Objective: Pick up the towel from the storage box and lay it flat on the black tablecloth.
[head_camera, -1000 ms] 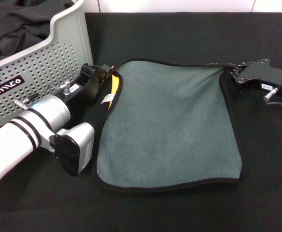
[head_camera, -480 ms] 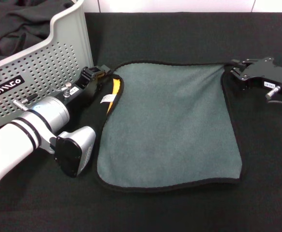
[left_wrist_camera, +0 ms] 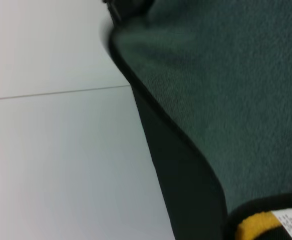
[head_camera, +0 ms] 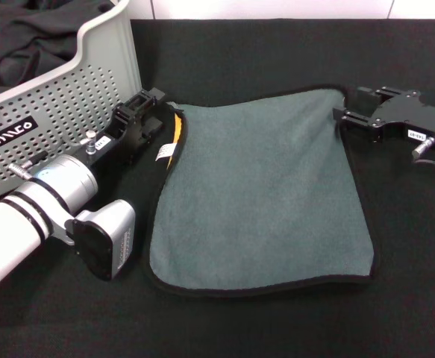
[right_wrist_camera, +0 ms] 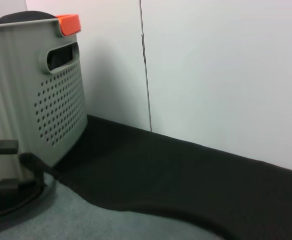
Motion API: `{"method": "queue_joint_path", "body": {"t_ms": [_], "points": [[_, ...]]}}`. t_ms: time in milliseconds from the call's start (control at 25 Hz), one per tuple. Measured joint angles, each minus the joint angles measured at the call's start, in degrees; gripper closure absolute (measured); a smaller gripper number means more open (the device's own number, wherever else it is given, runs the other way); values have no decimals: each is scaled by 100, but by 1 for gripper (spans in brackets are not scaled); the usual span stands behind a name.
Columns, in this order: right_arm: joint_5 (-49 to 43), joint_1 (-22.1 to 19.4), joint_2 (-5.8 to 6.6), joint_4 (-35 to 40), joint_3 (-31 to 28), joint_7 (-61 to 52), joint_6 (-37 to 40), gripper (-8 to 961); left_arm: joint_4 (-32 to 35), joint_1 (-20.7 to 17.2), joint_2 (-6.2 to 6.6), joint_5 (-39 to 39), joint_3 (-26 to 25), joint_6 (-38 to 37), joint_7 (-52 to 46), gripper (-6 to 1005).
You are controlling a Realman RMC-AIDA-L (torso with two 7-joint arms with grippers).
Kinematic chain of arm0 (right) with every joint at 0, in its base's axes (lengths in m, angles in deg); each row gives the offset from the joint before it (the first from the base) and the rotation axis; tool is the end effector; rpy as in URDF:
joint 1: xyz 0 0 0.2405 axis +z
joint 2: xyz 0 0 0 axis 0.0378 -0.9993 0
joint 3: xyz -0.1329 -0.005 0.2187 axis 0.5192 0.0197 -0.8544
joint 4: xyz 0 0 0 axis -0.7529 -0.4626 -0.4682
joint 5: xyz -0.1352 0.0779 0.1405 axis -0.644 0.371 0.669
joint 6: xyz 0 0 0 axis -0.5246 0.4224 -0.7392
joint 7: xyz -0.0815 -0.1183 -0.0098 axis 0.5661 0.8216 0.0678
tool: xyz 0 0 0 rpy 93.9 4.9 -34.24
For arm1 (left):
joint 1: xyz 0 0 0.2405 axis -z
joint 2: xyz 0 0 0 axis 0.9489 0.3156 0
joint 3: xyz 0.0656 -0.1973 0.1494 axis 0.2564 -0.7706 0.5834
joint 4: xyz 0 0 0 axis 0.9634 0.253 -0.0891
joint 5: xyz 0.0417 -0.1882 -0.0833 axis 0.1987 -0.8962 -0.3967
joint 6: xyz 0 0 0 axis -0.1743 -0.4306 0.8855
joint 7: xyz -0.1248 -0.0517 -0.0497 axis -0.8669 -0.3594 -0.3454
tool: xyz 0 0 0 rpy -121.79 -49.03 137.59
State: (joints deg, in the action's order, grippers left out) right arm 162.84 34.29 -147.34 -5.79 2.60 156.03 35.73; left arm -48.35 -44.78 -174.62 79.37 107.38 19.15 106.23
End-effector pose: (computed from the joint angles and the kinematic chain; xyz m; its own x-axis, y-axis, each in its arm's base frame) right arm 0.2617 0.3985 -0.0343 0.8102 -0.2549 -0.5278 -0.5299 -0.7033 -0.4739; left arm -0.3062 0.3360 -0.0690 0.5144 -0.5110 -0.6887 -0.8341 -0.1115 -0.5403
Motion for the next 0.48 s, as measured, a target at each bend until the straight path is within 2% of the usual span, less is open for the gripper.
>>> {"method": "queue_joint_path", "body": {"t_ms": [120,320,480], "points": [[0,-217,2,254,-15,14,-122,481,7,-92,7,-53,-2,-244,-5,392],[70,-736,-8,864,-36,97,-390,267,39,-295,8,-99,-2,-656,-163,388],[295,-944,36,943,-50,263,-868,114,58,-485,-10,-100,15,-987,-766,390]]}}
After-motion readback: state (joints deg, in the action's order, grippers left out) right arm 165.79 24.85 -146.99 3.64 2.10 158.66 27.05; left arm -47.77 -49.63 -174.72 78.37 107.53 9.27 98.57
